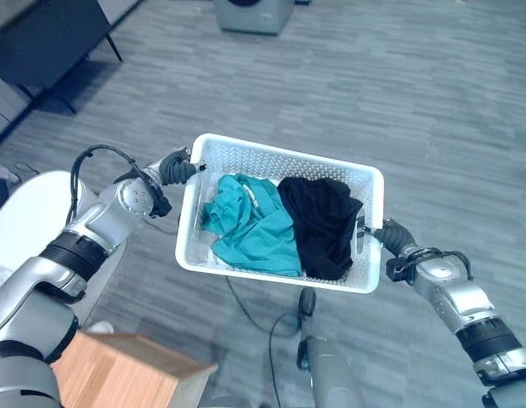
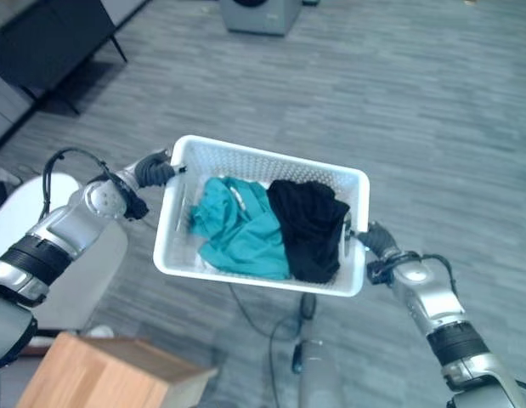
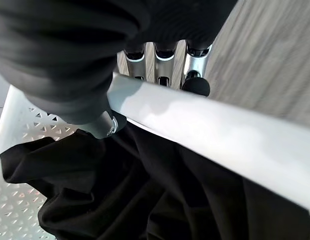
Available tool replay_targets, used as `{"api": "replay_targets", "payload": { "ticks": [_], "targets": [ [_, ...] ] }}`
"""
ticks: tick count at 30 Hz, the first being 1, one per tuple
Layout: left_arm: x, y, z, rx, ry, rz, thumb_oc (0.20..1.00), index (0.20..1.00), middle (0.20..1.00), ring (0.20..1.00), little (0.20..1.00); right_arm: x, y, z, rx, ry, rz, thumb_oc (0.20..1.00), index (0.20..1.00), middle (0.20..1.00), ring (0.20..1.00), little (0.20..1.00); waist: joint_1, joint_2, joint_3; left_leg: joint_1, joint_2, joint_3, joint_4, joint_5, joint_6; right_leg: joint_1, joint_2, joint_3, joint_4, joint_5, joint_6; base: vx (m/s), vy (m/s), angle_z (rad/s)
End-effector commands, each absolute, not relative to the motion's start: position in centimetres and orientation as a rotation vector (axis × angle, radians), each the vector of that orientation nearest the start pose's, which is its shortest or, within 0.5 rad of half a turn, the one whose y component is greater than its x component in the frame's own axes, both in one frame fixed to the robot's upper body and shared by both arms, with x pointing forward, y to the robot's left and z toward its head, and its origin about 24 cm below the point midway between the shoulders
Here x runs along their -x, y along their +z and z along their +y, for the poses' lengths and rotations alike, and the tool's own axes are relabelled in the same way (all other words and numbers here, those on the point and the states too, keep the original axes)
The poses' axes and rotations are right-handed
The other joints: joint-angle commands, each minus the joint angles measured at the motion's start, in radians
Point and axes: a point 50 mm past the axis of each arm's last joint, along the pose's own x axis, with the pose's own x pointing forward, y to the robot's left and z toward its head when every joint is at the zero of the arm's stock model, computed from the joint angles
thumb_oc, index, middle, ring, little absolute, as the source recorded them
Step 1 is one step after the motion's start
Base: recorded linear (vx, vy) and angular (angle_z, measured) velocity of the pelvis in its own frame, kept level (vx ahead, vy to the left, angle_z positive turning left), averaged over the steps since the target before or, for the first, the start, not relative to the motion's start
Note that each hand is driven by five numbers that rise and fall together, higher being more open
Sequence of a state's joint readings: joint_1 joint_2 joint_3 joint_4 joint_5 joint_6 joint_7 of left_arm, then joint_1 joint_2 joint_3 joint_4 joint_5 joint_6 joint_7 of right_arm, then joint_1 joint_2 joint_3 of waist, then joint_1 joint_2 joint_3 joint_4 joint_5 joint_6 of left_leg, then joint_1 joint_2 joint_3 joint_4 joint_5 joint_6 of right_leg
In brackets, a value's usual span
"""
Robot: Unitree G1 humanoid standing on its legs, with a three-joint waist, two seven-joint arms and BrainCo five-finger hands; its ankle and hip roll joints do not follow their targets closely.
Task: Grab the laundry basket,head to the washer,open it,put in the laundry and shut it.
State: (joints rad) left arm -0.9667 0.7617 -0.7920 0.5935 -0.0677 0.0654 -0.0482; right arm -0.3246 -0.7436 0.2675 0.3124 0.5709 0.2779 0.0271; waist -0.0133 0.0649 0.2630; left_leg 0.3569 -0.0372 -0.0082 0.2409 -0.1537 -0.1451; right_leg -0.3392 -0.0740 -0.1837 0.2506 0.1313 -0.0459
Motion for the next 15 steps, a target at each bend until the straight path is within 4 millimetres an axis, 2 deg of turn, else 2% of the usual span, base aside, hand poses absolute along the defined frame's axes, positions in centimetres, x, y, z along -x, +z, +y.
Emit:
{"api": "replay_targets", "payload": {
  "ticks": [1, 2, 3, 4, 5, 6, 7, 8, 9, 10, 11, 13, 15],
  "targets": [
    [-38.3, 22.7, 22.5, -1.021, -0.092, -0.191, 0.2, 0.2, 0.2, 0.2, 0.2, -31.9, 12.4, -25.9, 0.206, 0.12, 0.097, 0.2, 0.2, 0.2, 0.2, 0.2, -0.013, -0.059, -0.074, -0.319, 0.179, 0.036, 0.286, 0.127, 0.148, 0.203, -0.047, 0.05, -0.129, -0.124, 0.137, 0.33, -0.478, 0.64],
    [-38.3, 23.2, 22.8, -1.024, -0.076, -0.19, 0.2, 0.2, 0.2, 0.2, 0.2, -31.8, 12.6, -26.6, 0.217, 0.089, 0.103, 0.2, 0.2, 0.2, 0.2, 0.2, -0.012, -0.069, -0.068, -0.388, 0.205, 0.004, 0.452, 0.186, 0.159, 0.237, -0.014, 0.059, -0.13, -0.153, 0.096, 0.3, -0.49, 0.33],
    [-38.3, 23.4, 22.9, -1.017, -0.071, -0.192, 0.2, 0.2, 0.2, 0.2, 0.2, -31.8, 12.6, -26.9, 0.217, 0.078, 0.105, 0.2, 0.2, 0.2, 0.2, 0.2, -0.011, -0.076, -0.06, -0.438, 0.226, -0.012, 0.579, 0.213, 0.166, 0.262, 0.015, 0.065, -0.129, -0.175, 0.063, 0.28, -0.476, 0.13],
    [-38.4, 23.5, 22.7, -1.011, -0.075, -0.193, 0.2, 0.2, 0.2, 0.2, 0.2, -31.8, 12.8, -27.1, 0.211, 0.065, 0.098, 0.2, 0.2, 0.2, 0.2, 0.2, -0.002, -0.081, -0.049, -0.484, 0.238, -0.021, 0.673, 0.218, 0.173, 0.288, 0.03, 0.063, -0.132, -0.186, 0.04, 0.33, -0.431, -0.06],
    [-38.5, 23.8, 22.5, -1.005, -0.075, -0.198, 0.2, 0.2, 0.2, 0.2, 0.2, -31.8, 12.9, -27.1, 0.205, 0.057, 0.091, 0.2, 0.2, 0.2, 0.2, 0.2, -0.002, -0.086, -0.046, -0.512, 0.269, -0.012, 0.723, 0.227, 0.161, 0.32, 0.04, 0.055, -0.138, -0.21, 0.028, 0.23, -0.263, -0.24],
    [-38.6, 23.8, 22.4, -1.006, -0.076, -0.199, 0.2, 0.2, 0.2, 0.2, 0.2, -31.8, 12.9, -27.2, 0.202, 0.055, 0.091, 0.2, 0.2, 0.2, 0.2, 0.2, -0.002, -0.078, -0.041, -0.513, 0.277, -0.023, 0.736, 0.22, 0.153, 0.326, 0.051, 0.052, -0.136, -0.217, 0.026, 0.39, -0.298, -0.27],
    [-38.9, 24.5, 21.2, -0.993, -0.099, -0.217, 0.2, 0.2, 0.2, 0.2, 0.2, -31.6, 13.1, -27.4, 0.183, 0.031, 0.08, 0.2, 0.2, 0.2, 0.2, 0.2, 0.011, -0.09, -0.034, -0.61, 0.266, 0.022, 0.68, 0.172, 0.145, 0.391, 0.053, 0.022, -0.169, -0.24, 0.022, 0.32, -0.153, -0.03],
    [-38.9, 24.6, 21.0, -0.985, -0.105, -0.226, 0.2, 0.2, 0.2, 0.2, 0.2, -31.5, 13.1, -27.4, 0.186, 0.032, 0.081, 0.2, 0.2, 0.2, 0.2, 0.2, 0.018, -0.087, -0.034, -0.637, 0.238, 0.034, 0.631, 0.158, 0.134, 0.409, 0.054, 0.02, -0.175, -0.246, 0.027, 0.32, -0.148, 0.2],
    [-38.9, 24.6, 20.9, -0.985, -0.106, -0.226, 0.2, 0.2, 0.2, 0.2, 0.2, -31.5, 13.0, -27.4, 0.186, 0.031, 0.082, 0.2, 0.2, 0.2, 0.2, 0.2, 0.019, -0.09, -0.034, -0.634, 0.235, 0.036, 0.627, 0.158, 0.135, 0.411, 0.051, 0.02, -0.176, -0.246, 0.028, 0.42, 0.009, 0.0],
    [-39.2, 24.8, 19.8, -0.991, -0.13, -0.245, 0.2, 0.2, 0.2, 0.2, 0.2, -31.1, 13.0, -27.0, 0.174, 0.047, 0.064, 0.2, 0.2, 0.2, 0.2, 0.2, 0.045, -0.095, -0.039, -0.645, 0.173, 0.116, 0.224, 0.177, 0.125, 0.442, 0.043, -0.017, -0.18, -0.266, 0.056, 0.5, 0.018, -0.24],
    [-39.3, 25.0, 19.4, -0.993, -0.134, -0.263, 0.2, 0.2, 0.2, 0.2, 0.2, -31.2, 13.1, -26.9, 0.165, 0.048, 0.044, 0.2, 0.2, 0.2, 0.2, 0.2, 0.052, -0.085, -0.042, -0.655, 0.179, 0.134, 0.068, 0.211, 0.112, 0.467, 0.05, -0.031, -0.189, -0.277, 0.069, 0.65, 0.046, -0.69],
    [-39.5, 25.0, 18.9, -0.989, -0.14, -0.267, 0.2, 0.2, 0.2, 0.2, 0.2, -31.4, 13.2, -26.6, 0.157, 0.046, 0.027, 0.2, 0.2, 0.2, 0.2, 0.2, 0.071, -0.076, -0.047, -0.64, 0.161, 0.14, -0.157, 0.233, 0.099, 0.508, 0.046, -0.047, -0.188, -0.315, 0.084, 0.46, 0.068, -0.31],
    [-39.5, 25.2, 18.8, -0.992, -0.144, -0.269, 0.2, 0.2, 0.2, 0.2, 0.2, -31.7, 13.3, -26.3, 0.148, 0.048, 0.017, 0.2, 0.2, 0.2, 0.2, 0.2, 0.084, -0.07, -0.052, -0.656, 0.154, 0.119, -0.244, 0.241, 0.09, 0.534, 0.049, -0.049, -0.177, -0.345, 0.088, 0.45, 0.052, -0.17]
  ]
}}
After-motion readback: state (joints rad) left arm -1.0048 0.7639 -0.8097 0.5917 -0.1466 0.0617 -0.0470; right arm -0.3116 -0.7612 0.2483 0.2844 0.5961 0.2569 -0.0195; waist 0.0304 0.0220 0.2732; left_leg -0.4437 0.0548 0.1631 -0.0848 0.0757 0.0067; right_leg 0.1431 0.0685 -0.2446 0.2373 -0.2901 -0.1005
